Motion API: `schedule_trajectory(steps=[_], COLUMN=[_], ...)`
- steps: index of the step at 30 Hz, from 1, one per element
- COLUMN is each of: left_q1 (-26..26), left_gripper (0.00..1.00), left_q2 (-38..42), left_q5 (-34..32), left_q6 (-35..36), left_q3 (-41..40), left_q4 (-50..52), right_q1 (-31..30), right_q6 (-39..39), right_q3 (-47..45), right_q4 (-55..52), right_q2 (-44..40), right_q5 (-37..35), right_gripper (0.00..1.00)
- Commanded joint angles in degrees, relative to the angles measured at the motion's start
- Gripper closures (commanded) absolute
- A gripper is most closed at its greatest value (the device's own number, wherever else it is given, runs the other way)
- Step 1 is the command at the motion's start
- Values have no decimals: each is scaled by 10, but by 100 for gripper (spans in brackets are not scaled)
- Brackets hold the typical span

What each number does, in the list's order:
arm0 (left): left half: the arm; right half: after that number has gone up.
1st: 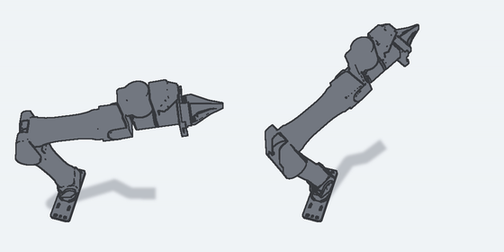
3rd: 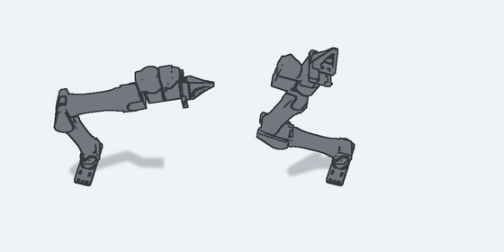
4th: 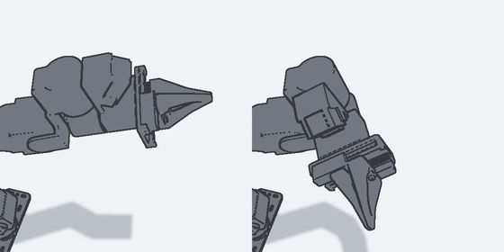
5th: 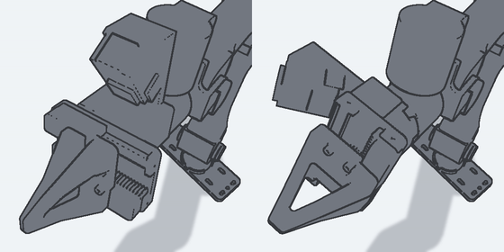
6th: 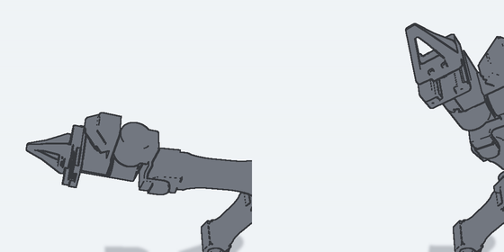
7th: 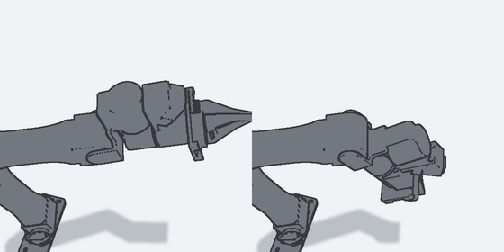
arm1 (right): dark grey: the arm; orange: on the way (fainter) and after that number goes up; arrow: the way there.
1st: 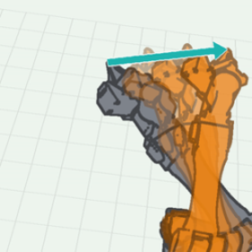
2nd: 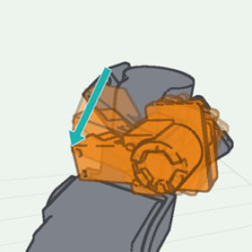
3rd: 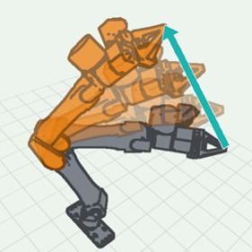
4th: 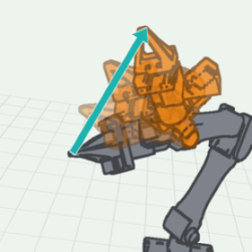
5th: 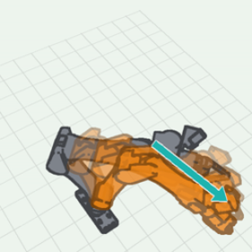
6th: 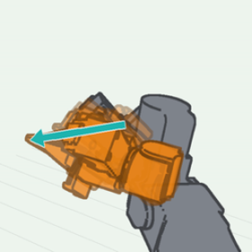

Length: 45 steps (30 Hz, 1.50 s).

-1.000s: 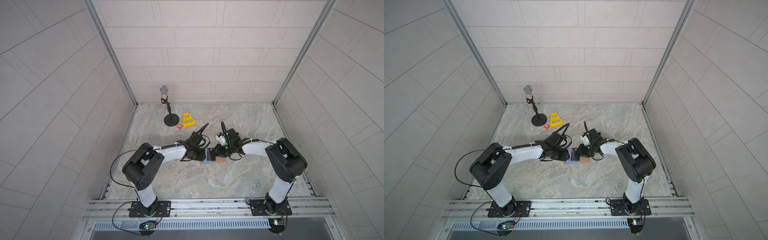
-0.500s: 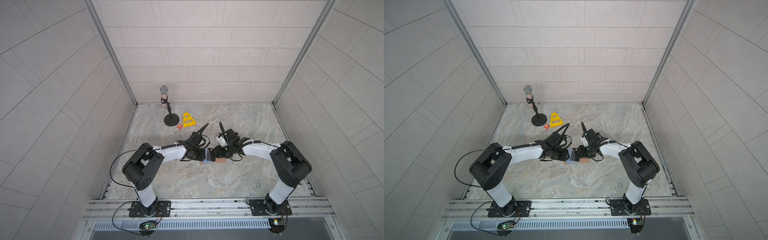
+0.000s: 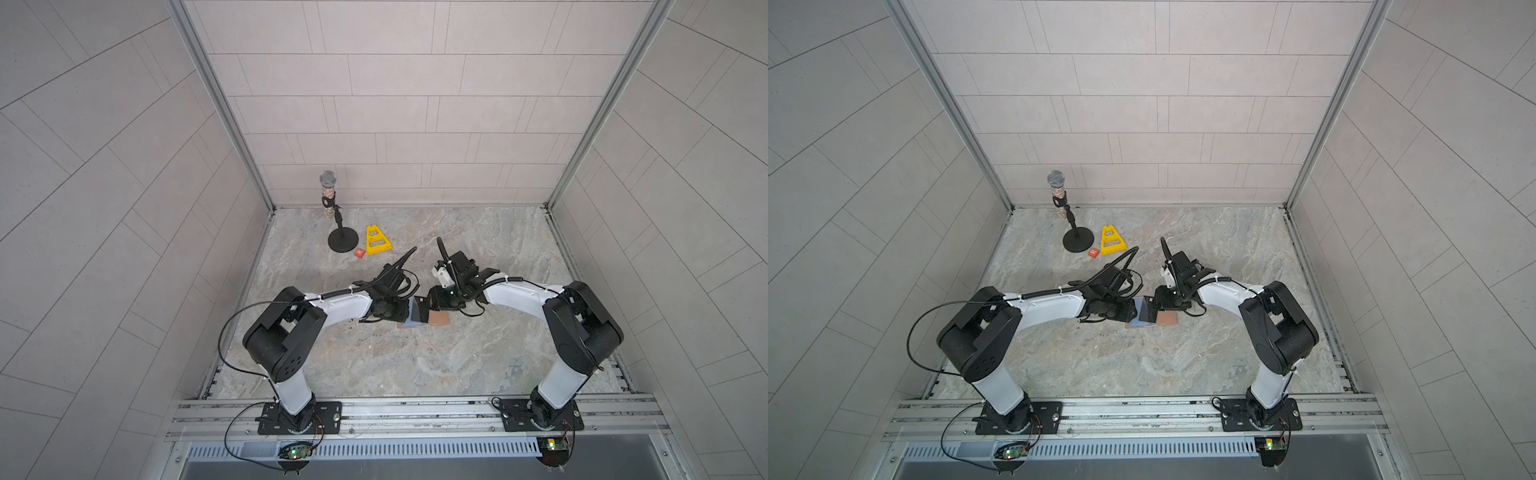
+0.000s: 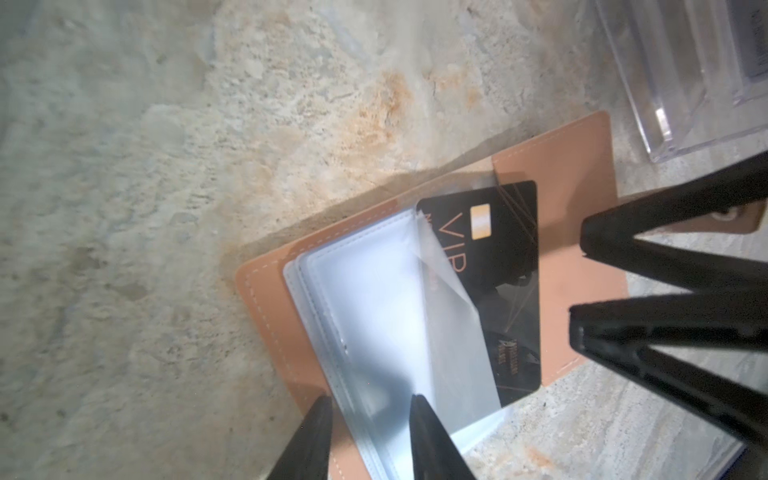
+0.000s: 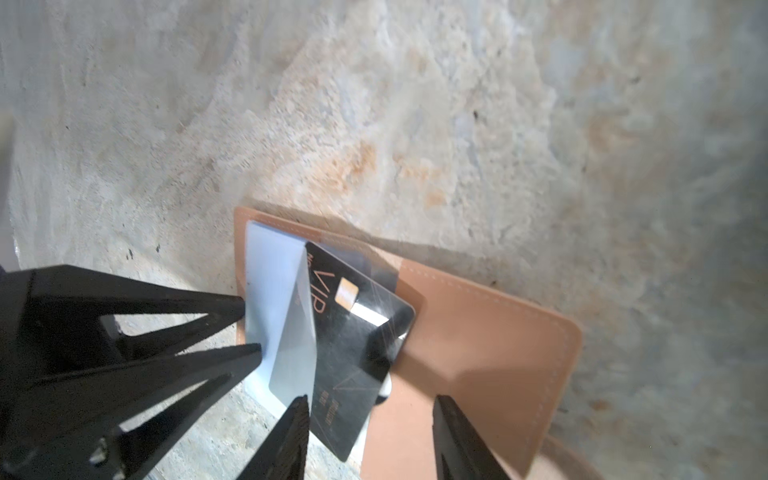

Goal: Insert credit cards into a card holder
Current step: Insert the credit card into the card slot.

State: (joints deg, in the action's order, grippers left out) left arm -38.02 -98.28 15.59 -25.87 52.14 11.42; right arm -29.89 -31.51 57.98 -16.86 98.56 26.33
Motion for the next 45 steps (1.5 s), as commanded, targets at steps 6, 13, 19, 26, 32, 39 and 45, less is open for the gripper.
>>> schedule_trajectory(steps=[6, 13, 19, 26, 32, 39, 45], left_q1=[2, 2, 2, 3, 3, 2, 2], left_gripper=[62, 62, 62, 62, 62, 63, 63], left_q2=[1, 4, 2, 1, 1, -2, -3], left_q5=[-17, -14, -13, -12, -14, -14, -14], left_q6=[7, 6, 7, 8, 8, 7, 7], left_q3=[-15, -14, -13, -11, -11, -10, -10], left_q4=[28, 28, 29, 30, 30, 30, 29], right_q1=[1, 0, 1, 1, -2, -7, -13], right_q6=[43, 57, 64, 75, 84, 94, 107], right_q3=[67, 105, 121, 145, 152, 157, 169], right_q4=[-24, -32, -36, -46, -53, -63, -76], right_q2=[56, 89, 102, 135, 143, 145, 152], right_q5=[12, 13, 18, 38, 63, 96, 117], right_gripper=[54, 61, 62, 61, 61, 61, 61])
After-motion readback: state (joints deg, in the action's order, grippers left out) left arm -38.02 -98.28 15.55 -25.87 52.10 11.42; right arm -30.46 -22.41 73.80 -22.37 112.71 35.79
